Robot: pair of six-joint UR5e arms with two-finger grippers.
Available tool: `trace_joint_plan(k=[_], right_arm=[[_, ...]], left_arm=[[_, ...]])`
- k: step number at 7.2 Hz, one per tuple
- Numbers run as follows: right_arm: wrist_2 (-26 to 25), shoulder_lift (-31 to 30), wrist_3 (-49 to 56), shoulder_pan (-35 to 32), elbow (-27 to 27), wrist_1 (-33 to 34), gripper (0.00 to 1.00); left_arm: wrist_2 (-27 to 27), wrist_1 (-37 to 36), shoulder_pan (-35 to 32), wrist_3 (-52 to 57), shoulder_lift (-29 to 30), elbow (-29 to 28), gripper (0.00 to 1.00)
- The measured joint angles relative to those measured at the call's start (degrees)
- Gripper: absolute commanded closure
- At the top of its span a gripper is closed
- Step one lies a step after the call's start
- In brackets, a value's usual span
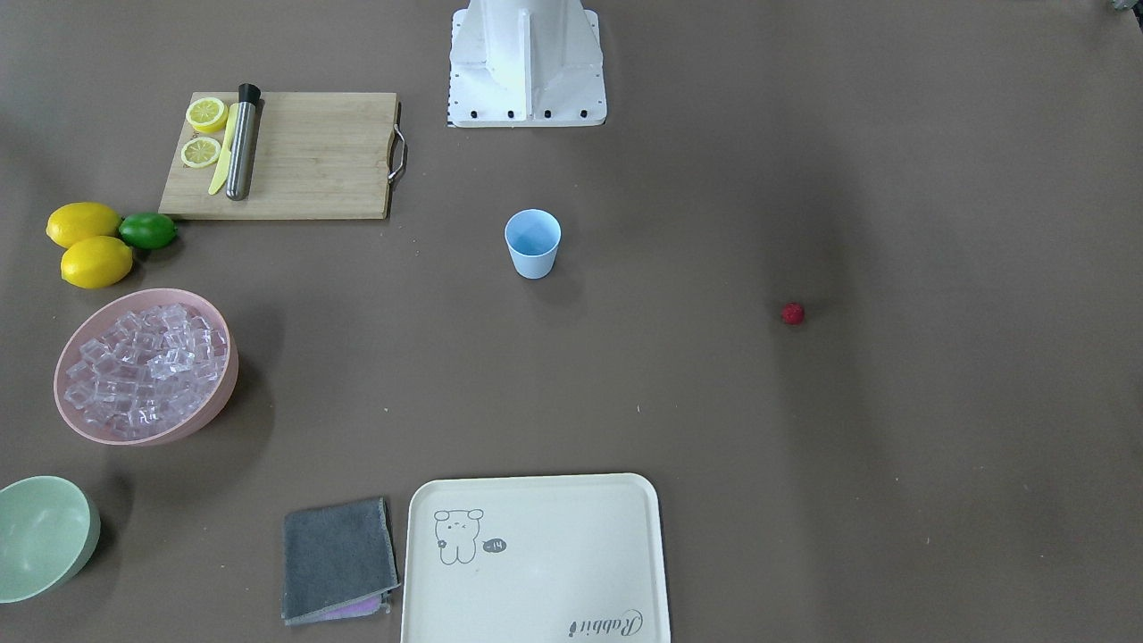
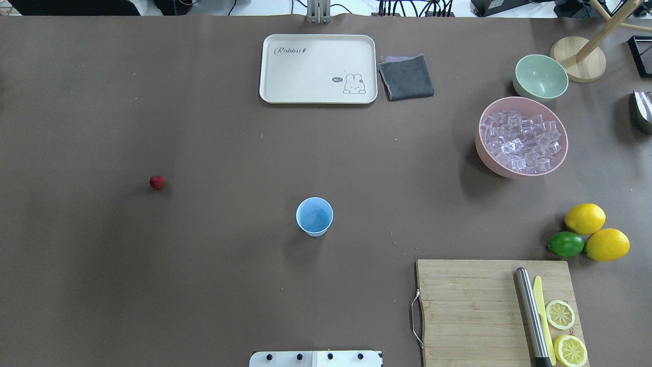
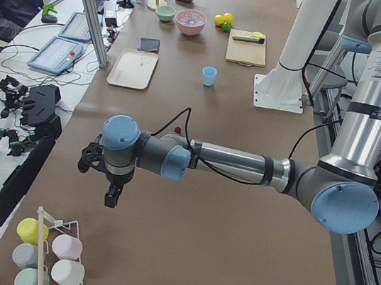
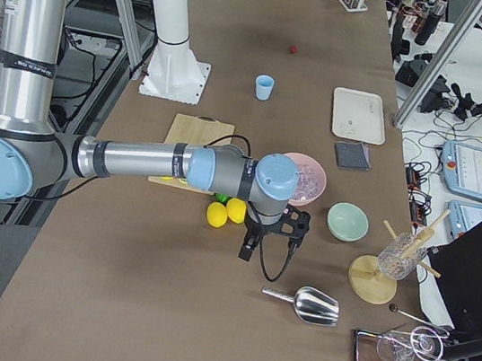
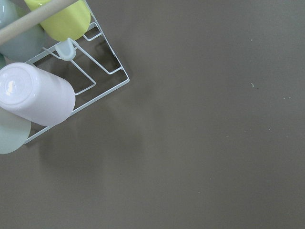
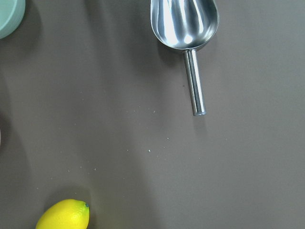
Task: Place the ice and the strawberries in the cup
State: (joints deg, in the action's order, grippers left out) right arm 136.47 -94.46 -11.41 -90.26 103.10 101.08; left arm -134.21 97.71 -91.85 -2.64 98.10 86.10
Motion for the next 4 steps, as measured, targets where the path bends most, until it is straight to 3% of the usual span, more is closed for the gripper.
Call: trace_joint_plan(k=[4], right_arm=[[0.4,0.0,0.0,0.0,0.2,0.1,0.0]], left_arm=[[0.0,0.0,0.3,-0.2,0.0,0.3,0.02]])
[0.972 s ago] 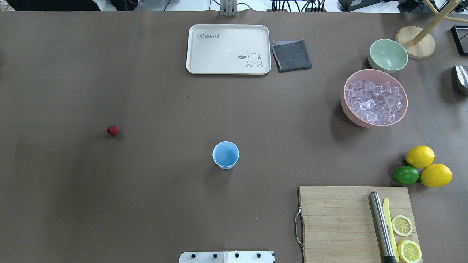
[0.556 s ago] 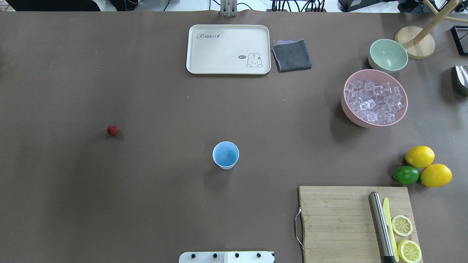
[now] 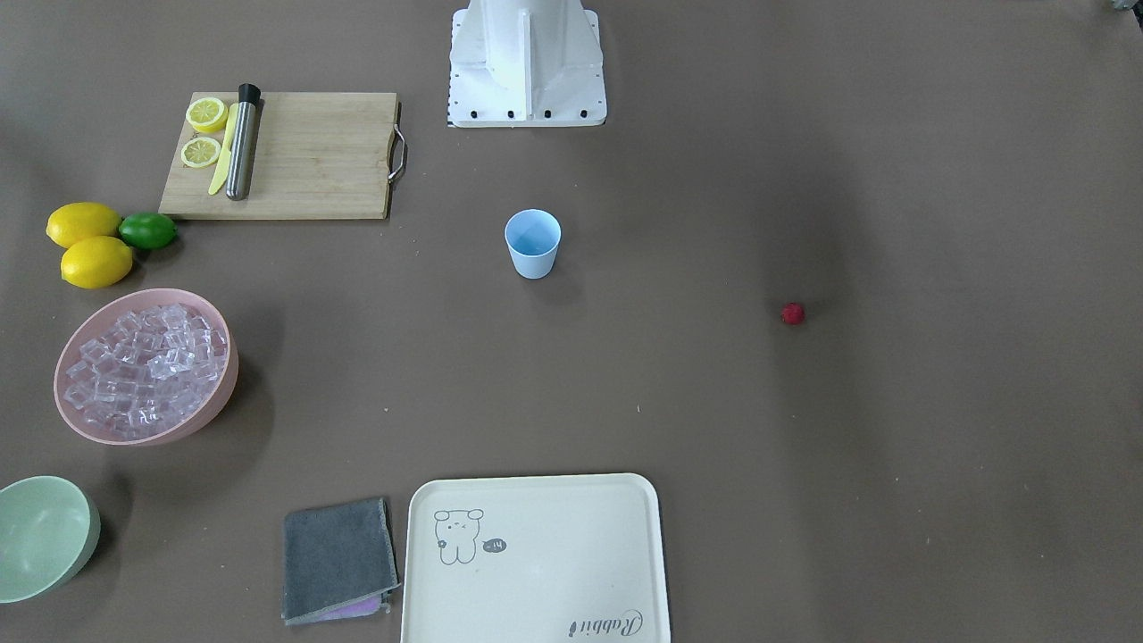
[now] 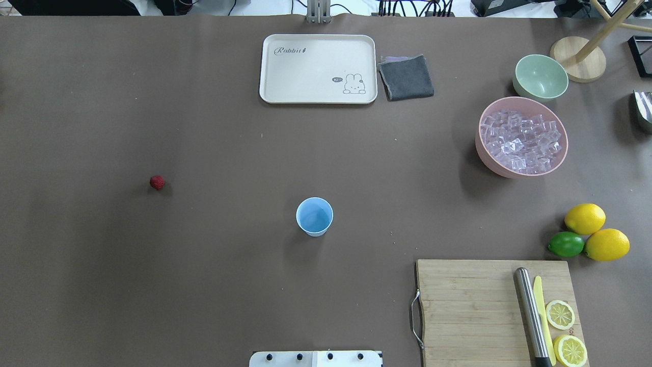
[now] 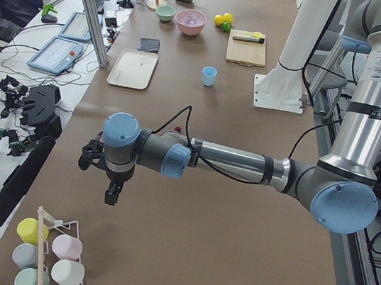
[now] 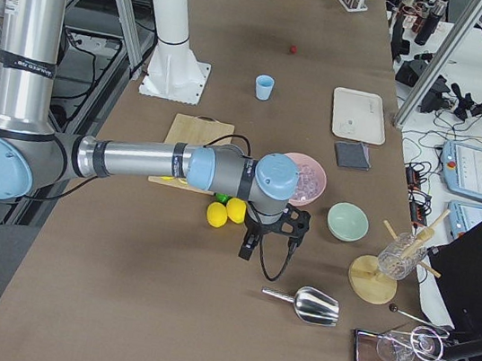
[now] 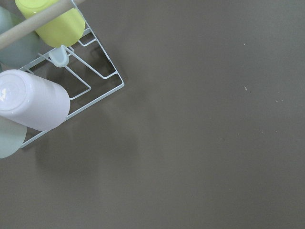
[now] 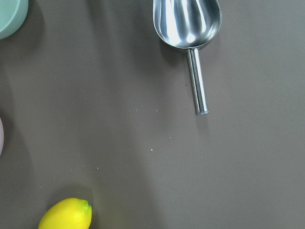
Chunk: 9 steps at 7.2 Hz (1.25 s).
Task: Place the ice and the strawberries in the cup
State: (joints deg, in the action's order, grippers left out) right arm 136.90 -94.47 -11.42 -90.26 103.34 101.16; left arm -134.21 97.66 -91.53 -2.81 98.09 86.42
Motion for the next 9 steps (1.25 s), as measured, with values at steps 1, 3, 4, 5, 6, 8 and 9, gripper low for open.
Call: trace_joint_plan(k=[1,3,4,5,6,8,9], right_arm=[[0.0,0.0,0.0,0.0,0.0,0.0,0.0],[-0.1,0.0,0.9,0.0,-0.1,0.0,0.0],[-0.2,-0.1,1.3,0.0,-0.2,0.0,0.0],[-0.4,-0.1,1.5,0.0,-0.2,0.0,0.0],[-0.4,-0.1,1.6,0.0,-0.2,0.0,0.0],[-0.3,0.7,1.7,0.1,-0.1,0.0,0.0],[-0.3,2.0,1.5,0.4,0.0,0.0,0.0]], left_arm=[[0.0,0.0,0.0,0.0,0.0,0.0,0.02],[0.0,0.1,0.0,0.1,-0.1,0.0,0.02],[0.0,0.1,0.0,0.1,-0.1,0.0,0.02],[0.0,0.1,0.0,0.1,-0.2,0.0,0.02],[0.0,0.1,0.1,0.1,-0.2,0.0,0.02],[0.0,0.2,0.1,0.1,-0.2,0.1,0.02],[0.0,0.2,0.1,0.1,-0.1,0.1,0.02]])
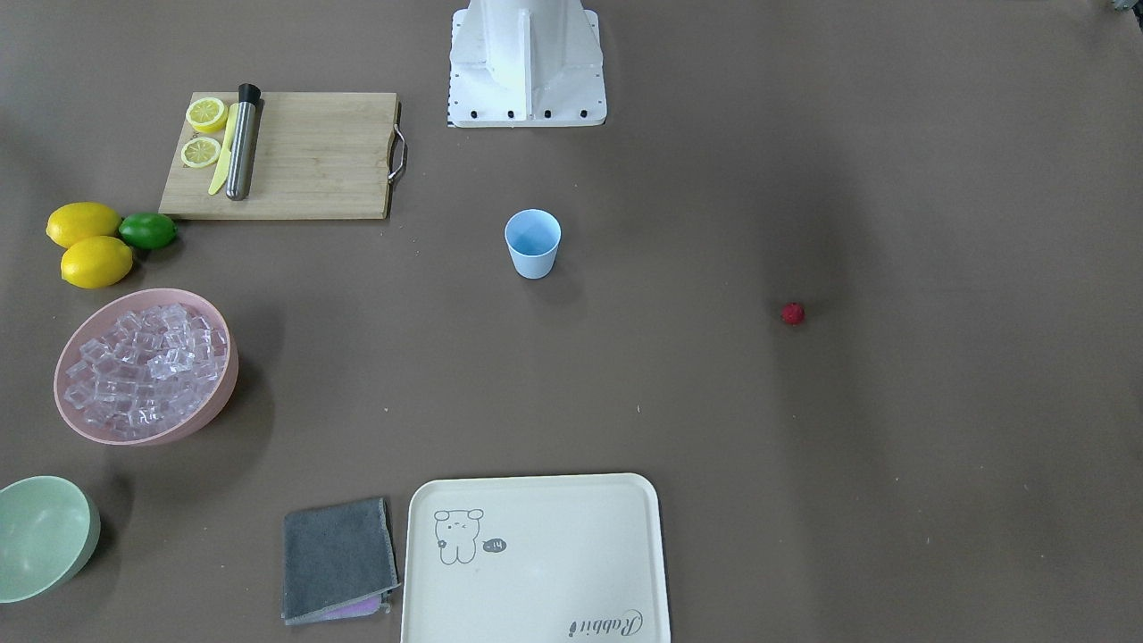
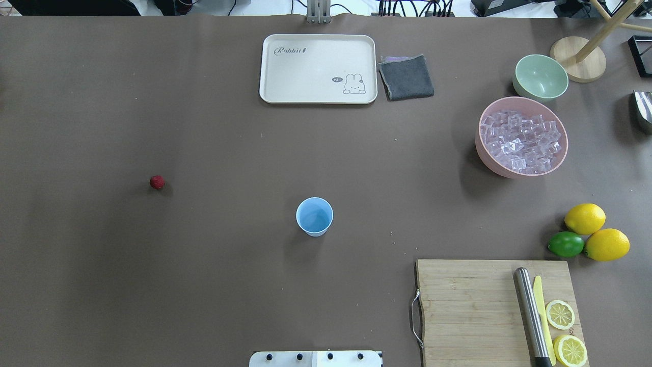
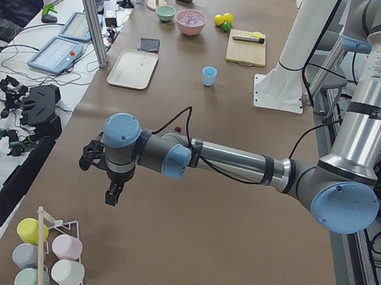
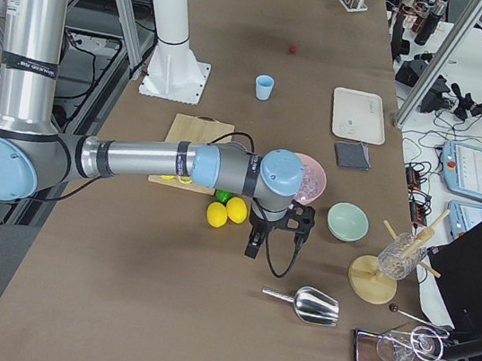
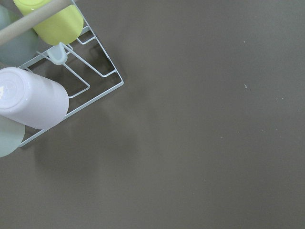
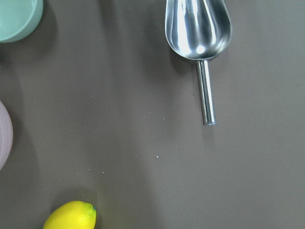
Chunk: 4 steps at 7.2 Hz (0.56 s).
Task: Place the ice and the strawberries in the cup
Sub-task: 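Move the right gripper over the pink bowl and grasp an ice cube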
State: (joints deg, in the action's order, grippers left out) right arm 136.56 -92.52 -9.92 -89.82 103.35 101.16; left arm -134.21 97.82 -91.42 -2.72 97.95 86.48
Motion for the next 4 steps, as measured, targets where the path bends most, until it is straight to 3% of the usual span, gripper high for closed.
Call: trace_joint_plan(k=[4], right_arm=[[-0.3,12.3,-11.5,11.5,0.3,-1.8,0.01]], left_arm=[[0.0,0.0,0.9,0.1,0.1,-0.3,0.02]])
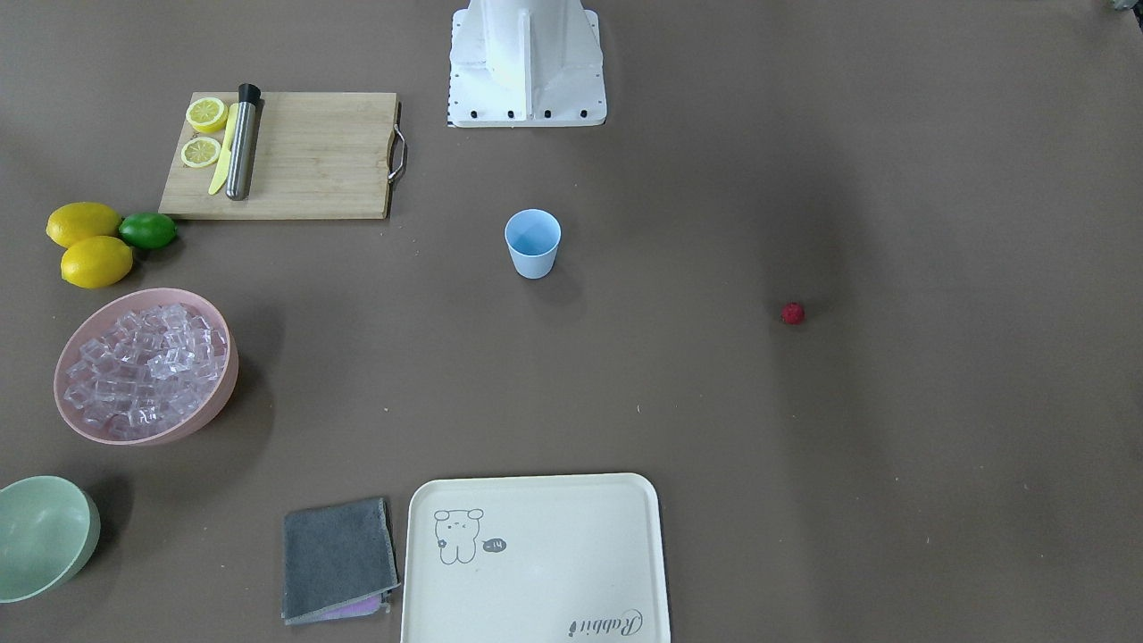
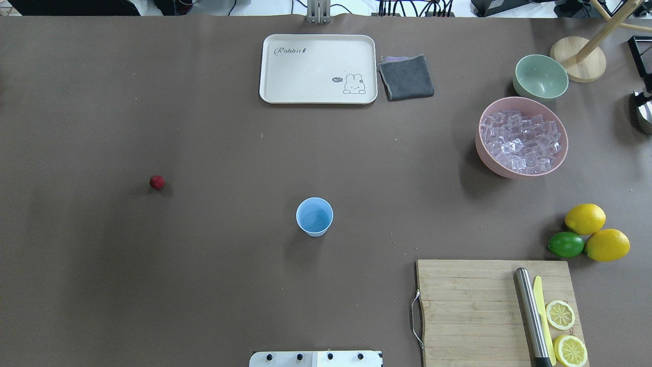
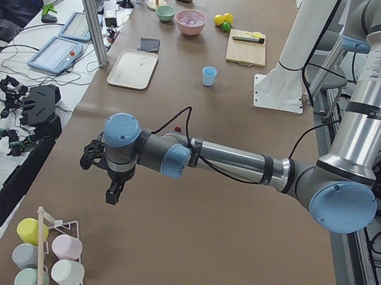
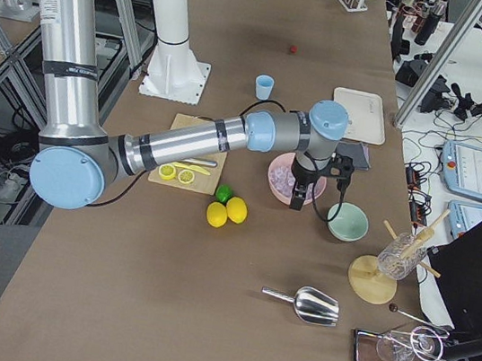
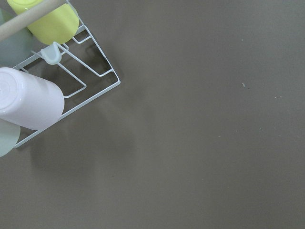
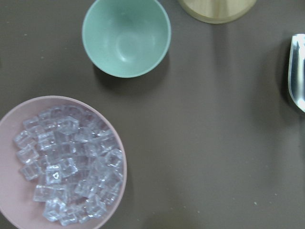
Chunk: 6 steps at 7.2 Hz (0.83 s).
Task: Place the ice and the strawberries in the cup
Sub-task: 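Move the right gripper over the pink bowl and grasp an ice cube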
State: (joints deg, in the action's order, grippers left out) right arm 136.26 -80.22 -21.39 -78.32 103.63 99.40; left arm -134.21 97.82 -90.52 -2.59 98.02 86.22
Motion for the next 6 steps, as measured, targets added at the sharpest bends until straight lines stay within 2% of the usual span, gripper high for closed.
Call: trace_joint_plan(k=[2,4,6], right_arm=[[-0.9,2.1,-6.1,6.6,-1.1,-7.5,0.02],[-1.5,2.8,-11.6,11.8,-1.7,-12.2,0.2],[-2.4,3.0,-14.9,17.1,-2.0,-13.3,0.27]], left_arm=[[0.1,0.0,0.1,0.0,0.2,-0.4,0.02],[0.1,0.0,0.2,0.0,0.4,-0.5,0.02],[0.1,0.0,0.2,0.1,0.7,-0.6,0.02]])
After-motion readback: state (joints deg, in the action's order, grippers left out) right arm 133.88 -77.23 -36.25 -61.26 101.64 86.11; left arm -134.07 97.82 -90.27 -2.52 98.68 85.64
